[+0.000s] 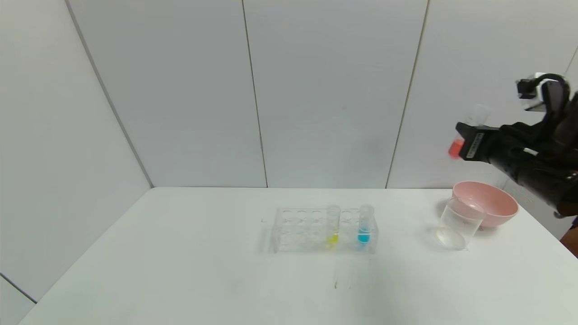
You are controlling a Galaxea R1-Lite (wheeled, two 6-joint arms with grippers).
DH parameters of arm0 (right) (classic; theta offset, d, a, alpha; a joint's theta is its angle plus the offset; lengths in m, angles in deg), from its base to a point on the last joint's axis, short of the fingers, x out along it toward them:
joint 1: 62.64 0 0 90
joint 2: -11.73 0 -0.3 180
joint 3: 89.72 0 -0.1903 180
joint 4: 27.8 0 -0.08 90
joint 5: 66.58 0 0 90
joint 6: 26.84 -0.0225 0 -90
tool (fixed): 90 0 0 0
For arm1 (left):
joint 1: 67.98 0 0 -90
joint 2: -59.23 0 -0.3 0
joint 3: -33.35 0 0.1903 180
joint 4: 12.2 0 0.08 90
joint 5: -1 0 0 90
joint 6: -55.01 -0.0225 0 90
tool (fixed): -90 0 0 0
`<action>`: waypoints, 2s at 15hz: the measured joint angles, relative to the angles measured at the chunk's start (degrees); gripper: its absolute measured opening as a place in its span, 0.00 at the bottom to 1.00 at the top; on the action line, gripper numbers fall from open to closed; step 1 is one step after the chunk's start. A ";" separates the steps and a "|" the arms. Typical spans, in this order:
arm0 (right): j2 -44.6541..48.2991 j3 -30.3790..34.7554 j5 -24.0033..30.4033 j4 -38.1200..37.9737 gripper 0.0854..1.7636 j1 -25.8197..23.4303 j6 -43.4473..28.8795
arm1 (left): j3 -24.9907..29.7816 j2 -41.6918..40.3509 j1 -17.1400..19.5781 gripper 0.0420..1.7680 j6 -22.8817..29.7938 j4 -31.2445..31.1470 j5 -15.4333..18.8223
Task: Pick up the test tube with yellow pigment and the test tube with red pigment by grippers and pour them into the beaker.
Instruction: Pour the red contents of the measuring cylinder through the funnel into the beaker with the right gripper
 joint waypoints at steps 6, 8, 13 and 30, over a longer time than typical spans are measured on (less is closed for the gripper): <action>0.94 5.71 38.99 0.66 0.25 -28.79 6.18 | 0.00 0.00 0.00 1.00 -0.02 0.00 0.00; -1.66 4.57 45.13 0.73 0.25 -34.58 14.82 | 0.00 0.00 0.00 1.00 0.00 0.00 0.00; -9.62 0.05 47.64 2.93 0.25 -39.33 31.52 | 0.00 0.00 0.00 1.00 -0.02 0.00 0.00; -21.28 8.39 57.62 30.46 0.25 -37.45 64.70 | 0.00 0.00 0.00 1.00 0.00 0.00 0.00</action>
